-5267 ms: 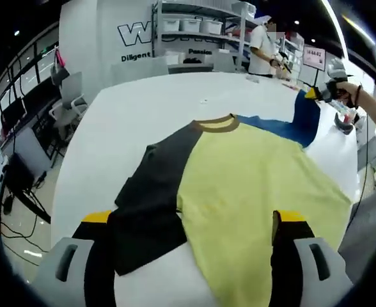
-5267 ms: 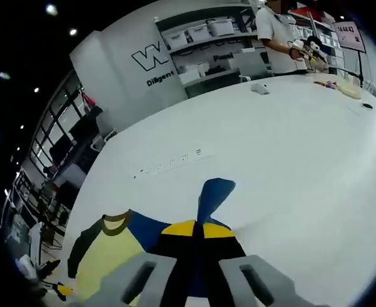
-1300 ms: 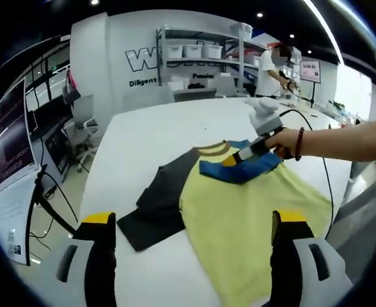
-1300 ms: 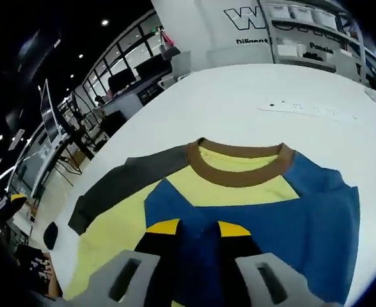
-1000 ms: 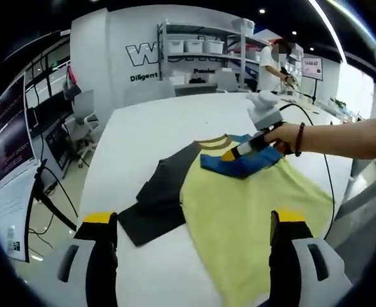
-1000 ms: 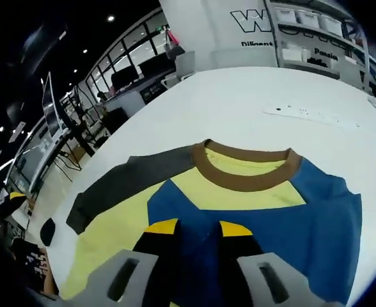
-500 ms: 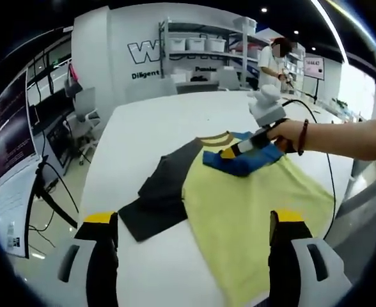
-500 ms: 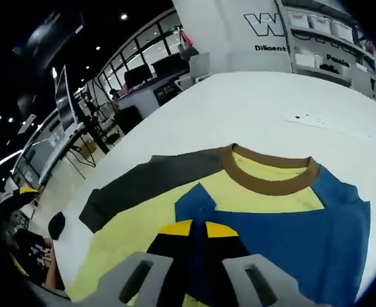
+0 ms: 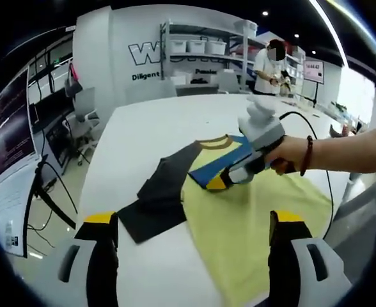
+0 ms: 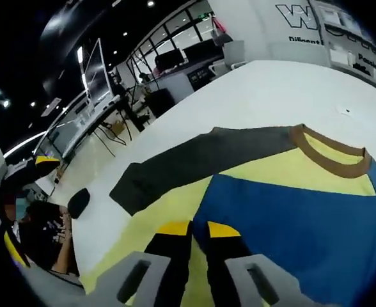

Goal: Fold the garment on the visible template until the final outline fits inside the template.

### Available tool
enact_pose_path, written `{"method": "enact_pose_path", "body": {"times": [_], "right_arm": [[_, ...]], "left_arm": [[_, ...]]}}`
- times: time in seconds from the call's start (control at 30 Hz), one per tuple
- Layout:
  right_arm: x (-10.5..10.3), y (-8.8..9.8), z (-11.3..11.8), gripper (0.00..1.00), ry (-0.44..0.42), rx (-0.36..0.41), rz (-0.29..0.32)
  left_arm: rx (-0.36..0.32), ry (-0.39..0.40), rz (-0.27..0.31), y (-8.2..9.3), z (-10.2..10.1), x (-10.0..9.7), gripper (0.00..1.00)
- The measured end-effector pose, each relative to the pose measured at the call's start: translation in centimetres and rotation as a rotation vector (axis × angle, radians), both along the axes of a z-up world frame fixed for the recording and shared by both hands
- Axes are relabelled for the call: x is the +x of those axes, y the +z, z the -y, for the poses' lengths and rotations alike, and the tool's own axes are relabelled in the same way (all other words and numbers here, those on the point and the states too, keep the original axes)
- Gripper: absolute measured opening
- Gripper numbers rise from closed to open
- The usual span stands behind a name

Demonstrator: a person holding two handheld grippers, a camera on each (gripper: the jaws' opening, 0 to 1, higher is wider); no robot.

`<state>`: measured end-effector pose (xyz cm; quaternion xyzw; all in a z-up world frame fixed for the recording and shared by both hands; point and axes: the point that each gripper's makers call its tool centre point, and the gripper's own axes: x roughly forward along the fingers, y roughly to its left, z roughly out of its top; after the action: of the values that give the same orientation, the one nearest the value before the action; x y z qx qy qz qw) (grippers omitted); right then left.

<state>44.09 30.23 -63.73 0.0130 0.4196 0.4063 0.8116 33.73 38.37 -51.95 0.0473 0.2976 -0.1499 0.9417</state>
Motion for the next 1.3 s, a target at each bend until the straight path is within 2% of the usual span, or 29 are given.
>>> {"method": "enact_pose_path", "body": {"times": [0.07, 0.27, 0.4, 0.57, 0.77, 0.97, 1.13, 1.3], "right_arm": [[0.2, 0.3, -0.2, 0.06, 0.001, 0.011, 0.027], [-0.6, 0.9, -0.9, 0.25, 0.043, 0.036, 0.023], [-0.5, 2.1, -0.5, 0.44, 0.015, 0.059, 0.03], [0.5, 3.9, 0.8, 0.64, -0.037, 0.078, 0.069], [1.6, 5.1, 3.5, 0.8, -0.101, 0.064, 0.12], [2.2, 5.1, 6.4, 0.9, -0.185, 0.04, 0.126], [2.4, 5.1, 9.6, 0.89, -0.266, 0.029, 0.124], [2.9, 5.4, 13.8, 0.9, -0.38, 0.002, 0.163]], "left_arm": [[0.003, -0.003, -0.001, -0.1, 0.0, -0.1, 0.95], [0.003, -0.007, -0.001, 0.0, 0.2, -0.1, 0.95], [-0.013, -0.007, 0.008, 0.3, 0.4, -0.1, 0.97], [-0.008, -0.002, 0.008, 0.4, 0.6, -0.1, 0.99], [-0.009, -0.006, 0.013, 0.6, 1.1, 0.0, 0.99], [-0.004, -0.007, 0.001, 0.4, 1.4, 0.0, 0.99], [-0.005, -0.022, -0.009, 0.2, 1.8, -0.1, 0.99], [0.0, -0.033, -0.016, 0.1, 2.2, 0.0, 0.99]]}}
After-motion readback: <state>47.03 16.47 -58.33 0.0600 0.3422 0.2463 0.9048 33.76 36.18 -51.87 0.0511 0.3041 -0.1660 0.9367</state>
